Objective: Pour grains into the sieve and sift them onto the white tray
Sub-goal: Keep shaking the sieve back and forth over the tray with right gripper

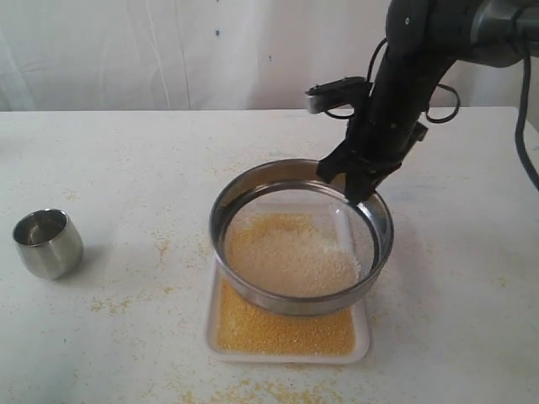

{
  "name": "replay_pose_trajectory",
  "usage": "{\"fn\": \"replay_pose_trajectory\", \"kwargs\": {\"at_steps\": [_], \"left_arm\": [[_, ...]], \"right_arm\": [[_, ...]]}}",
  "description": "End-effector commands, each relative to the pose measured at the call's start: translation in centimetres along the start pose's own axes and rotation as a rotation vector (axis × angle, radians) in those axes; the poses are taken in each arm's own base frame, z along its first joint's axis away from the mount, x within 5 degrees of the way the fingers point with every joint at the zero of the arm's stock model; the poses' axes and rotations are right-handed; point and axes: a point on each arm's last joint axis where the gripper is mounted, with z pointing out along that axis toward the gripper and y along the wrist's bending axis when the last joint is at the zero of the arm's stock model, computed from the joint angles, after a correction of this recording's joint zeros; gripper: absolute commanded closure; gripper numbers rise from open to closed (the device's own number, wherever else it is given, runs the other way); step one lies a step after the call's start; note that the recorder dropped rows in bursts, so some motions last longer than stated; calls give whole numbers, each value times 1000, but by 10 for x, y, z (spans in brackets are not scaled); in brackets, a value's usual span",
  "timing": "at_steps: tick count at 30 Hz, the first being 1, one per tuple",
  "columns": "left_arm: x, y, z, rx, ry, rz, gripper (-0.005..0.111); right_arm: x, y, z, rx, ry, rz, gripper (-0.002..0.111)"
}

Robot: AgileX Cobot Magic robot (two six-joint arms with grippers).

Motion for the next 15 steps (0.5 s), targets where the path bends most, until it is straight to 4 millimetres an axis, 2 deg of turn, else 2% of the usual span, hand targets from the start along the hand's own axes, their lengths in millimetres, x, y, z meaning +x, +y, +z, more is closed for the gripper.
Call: {"fn": "replay_pose_trajectory", "kwargs": {"at_steps": [1, 2, 4, 6, 8, 10, 11, 12, 15], "left_arm": [[0, -1, 0, 5, -4, -5, 106], [0, -1, 0, 5, -4, -5, 106], [0, -1, 0, 5, -4, -5, 106], [1, -1, 0, 6, -2, -5, 106], [1, -1, 0, 6, -2, -5, 106], [1, -1, 0, 6, -2, -5, 106], [1, -1, 0, 6, -2, -5, 106], [1, -1, 0, 6, -2, -5, 106], [1, -1, 0, 6, -2, -5, 106]], "right_arm": [[0, -8, -8, 124, -35, 204, 108], [0, -7, -6, 114, -24, 263, 108], [-3, 14, -1, -99, -16, 32, 108], [-6, 30, 3, -192, -46, -85, 108], [-5, 25, 4, -126, -28, -79, 108], [-11, 2, 3, 44, -108, 128, 108], [-10, -5, 3, 72, -120, 245, 108], [-10, -6, 5, 57, -115, 272, 108], [-3, 14, 12, -185, -13, 74, 108]]}}
